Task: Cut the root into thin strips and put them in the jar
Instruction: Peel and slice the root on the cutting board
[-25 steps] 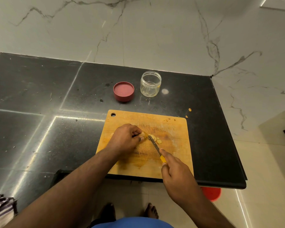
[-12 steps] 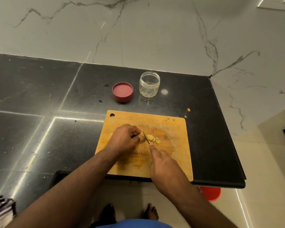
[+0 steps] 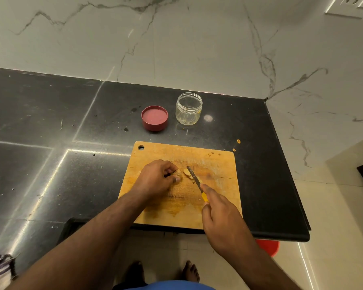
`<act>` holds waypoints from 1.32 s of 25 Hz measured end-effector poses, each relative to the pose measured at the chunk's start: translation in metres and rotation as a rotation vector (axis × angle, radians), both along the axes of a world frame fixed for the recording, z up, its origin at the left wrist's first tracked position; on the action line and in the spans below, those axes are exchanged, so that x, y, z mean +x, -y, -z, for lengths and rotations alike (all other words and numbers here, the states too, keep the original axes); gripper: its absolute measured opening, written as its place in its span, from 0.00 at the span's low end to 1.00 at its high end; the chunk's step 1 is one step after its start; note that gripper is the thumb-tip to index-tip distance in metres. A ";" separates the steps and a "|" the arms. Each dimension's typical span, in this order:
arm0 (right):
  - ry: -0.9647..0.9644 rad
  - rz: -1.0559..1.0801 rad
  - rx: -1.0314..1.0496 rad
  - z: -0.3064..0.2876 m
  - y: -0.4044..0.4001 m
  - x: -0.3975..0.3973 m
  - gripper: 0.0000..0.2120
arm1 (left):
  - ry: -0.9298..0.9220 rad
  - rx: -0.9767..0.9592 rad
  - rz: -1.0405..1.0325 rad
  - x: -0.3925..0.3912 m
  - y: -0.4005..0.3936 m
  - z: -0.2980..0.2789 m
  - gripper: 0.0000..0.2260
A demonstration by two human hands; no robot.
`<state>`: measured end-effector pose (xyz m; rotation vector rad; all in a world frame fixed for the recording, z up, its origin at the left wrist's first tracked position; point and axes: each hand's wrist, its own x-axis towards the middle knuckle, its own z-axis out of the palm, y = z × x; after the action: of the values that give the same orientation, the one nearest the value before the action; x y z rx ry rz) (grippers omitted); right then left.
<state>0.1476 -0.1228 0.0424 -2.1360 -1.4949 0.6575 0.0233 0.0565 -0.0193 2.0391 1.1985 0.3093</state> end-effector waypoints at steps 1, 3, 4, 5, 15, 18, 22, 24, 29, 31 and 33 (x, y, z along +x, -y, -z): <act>0.011 -0.012 -0.009 0.001 -0.002 -0.003 0.24 | 0.003 0.004 -0.006 0.000 0.000 0.000 0.14; 0.037 -0.040 -0.034 0.004 -0.006 -0.008 0.25 | 0.007 0.025 -0.015 0.000 0.000 0.002 0.15; 0.054 -0.054 -0.041 0.006 -0.008 -0.010 0.25 | 0.009 0.037 -0.017 0.000 0.000 0.002 0.15; 0.073 -0.069 -0.046 0.007 -0.010 -0.012 0.25 | 0.010 0.047 -0.018 0.000 0.000 0.003 0.15; 0.201 -0.148 -0.135 0.013 -0.016 -0.020 0.28 | 0.021 0.065 -0.003 0.000 0.000 0.004 0.17; 0.196 -0.144 -0.142 0.014 -0.023 -0.017 0.28 | 0.034 0.074 -0.001 0.000 0.001 0.003 0.17; 0.176 -0.144 -0.143 0.014 -0.021 -0.015 0.27 | 0.034 0.081 -0.001 0.000 0.002 0.002 0.16; 0.174 -0.151 -0.144 0.014 -0.017 -0.016 0.27 | 0.033 0.087 -0.001 0.000 0.002 0.001 0.15; 0.178 -0.166 -0.153 0.017 -0.032 -0.012 0.28 | 0.024 0.106 -0.001 0.001 0.003 -0.001 0.13; 0.152 -0.161 -0.148 0.017 -0.028 -0.010 0.27 | 0.027 0.107 -0.001 0.001 0.003 0.000 0.13; 0.138 -0.163 -0.136 0.017 -0.022 -0.010 0.27 | 0.035 0.099 -0.010 0.000 0.004 0.000 0.13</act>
<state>0.1379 -0.1012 0.0251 -2.2162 -1.7584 0.6988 0.0235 0.0525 -0.0194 2.1045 1.1932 0.4146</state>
